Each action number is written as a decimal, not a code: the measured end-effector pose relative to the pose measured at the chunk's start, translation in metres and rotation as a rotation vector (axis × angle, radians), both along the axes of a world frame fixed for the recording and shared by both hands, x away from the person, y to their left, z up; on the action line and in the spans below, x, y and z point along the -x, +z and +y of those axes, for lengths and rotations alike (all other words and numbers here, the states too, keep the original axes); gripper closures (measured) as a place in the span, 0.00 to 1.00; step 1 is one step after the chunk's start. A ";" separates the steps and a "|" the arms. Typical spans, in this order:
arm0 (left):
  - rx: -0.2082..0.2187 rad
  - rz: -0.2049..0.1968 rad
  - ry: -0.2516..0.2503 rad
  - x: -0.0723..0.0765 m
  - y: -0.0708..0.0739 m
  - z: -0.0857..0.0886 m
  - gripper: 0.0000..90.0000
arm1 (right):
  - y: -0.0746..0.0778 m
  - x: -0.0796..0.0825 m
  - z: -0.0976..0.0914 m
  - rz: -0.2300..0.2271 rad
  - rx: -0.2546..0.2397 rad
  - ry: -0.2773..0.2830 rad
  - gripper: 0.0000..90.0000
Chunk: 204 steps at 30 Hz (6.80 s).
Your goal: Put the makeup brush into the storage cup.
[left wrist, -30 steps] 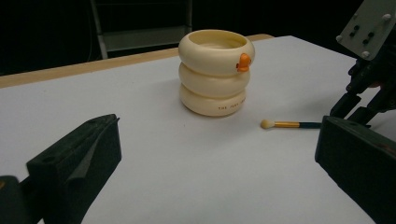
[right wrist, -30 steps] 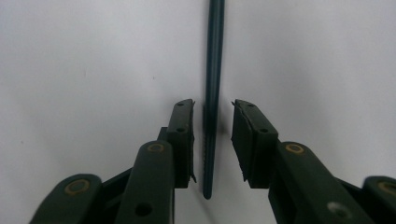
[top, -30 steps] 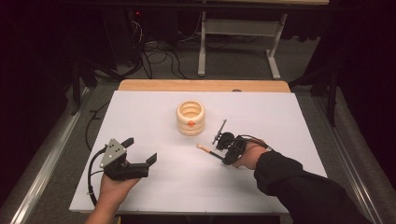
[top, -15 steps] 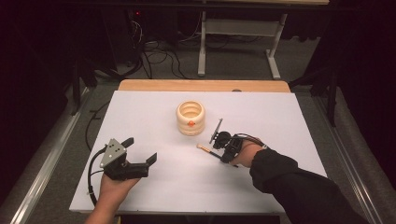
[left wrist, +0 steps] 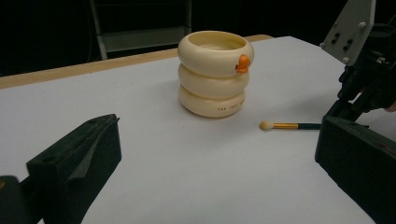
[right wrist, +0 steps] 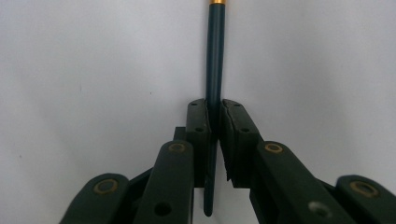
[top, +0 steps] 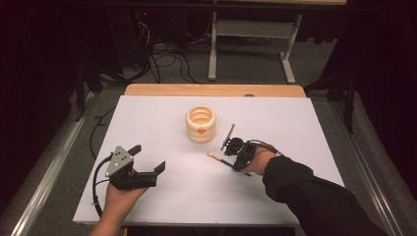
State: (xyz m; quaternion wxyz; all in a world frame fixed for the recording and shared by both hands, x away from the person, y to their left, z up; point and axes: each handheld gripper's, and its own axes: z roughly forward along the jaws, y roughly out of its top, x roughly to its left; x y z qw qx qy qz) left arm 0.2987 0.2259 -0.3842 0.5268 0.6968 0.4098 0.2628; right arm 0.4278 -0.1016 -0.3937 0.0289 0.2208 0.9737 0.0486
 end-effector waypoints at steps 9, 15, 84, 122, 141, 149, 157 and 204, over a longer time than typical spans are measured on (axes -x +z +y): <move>0.001 0.000 0.001 0.000 0.000 0.000 0.01 | 0.000 -0.002 -0.001 0.009 -0.002 -0.003 0.95; 0.000 0.000 0.000 0.000 0.000 0.000 0.01 | 0.000 -0.003 -0.001 0.012 -0.010 -0.010 0.95; 0.012 0.002 0.006 0.000 0.000 0.003 0.01 | 0.026 0.004 -0.046 -0.006 0.012 -0.125 0.96; 0.002 0.013 0.007 -0.002 -0.003 0.000 0.01 | 0.029 0.017 -0.120 -0.129 -0.202 -0.326 0.96; 0.012 -0.002 0.019 0.000 -0.002 0.002 0.02 | 0.031 0.027 -0.135 -0.305 -0.489 -0.422 0.96; 0.009 -0.003 0.024 -0.001 -0.002 0.002 0.02 | 0.024 0.032 -0.134 -0.387 -0.557 -0.432 0.96; 0.010 0.003 0.029 -0.002 -0.005 0.004 0.02 | 0.012 0.035 -0.138 -0.424 -0.624 -0.465 0.96; 0.040 0.015 0.027 -0.004 -0.013 0.003 0.02 | -0.012 0.055 -0.148 -0.607 -0.861 -0.471 0.96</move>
